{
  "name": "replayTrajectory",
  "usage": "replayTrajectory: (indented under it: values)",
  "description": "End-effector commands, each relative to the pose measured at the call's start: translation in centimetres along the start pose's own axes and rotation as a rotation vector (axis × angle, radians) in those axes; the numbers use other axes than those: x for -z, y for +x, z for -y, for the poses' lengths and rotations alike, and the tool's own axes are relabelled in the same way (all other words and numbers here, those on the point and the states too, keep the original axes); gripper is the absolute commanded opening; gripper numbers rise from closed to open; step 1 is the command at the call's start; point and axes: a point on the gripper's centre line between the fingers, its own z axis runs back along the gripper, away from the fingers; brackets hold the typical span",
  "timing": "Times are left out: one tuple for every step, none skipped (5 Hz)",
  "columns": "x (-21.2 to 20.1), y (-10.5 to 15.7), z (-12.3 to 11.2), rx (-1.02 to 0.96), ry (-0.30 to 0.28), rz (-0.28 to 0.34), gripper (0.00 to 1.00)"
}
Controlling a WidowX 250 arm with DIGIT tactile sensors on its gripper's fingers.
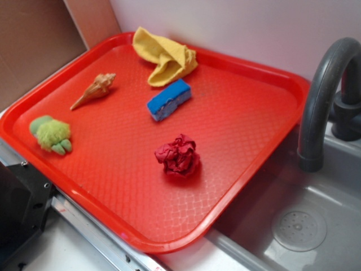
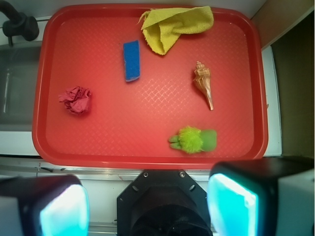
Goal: Grab the red paper.
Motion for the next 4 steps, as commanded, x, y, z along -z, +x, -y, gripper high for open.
replayTrajectory:
  values:
    - [0.0,0.0,0.0,0.000,0.000,0.000,1.00]
    - [0.1,0.4,1.1,-0.184,-0.043,0.062,1.00]
    - [1.5,2.1,2.1,-0.413,-0.012,0.085,1.00]
    - [3.8,3.8,3.6,-0.624,-0.026,0.115,1.00]
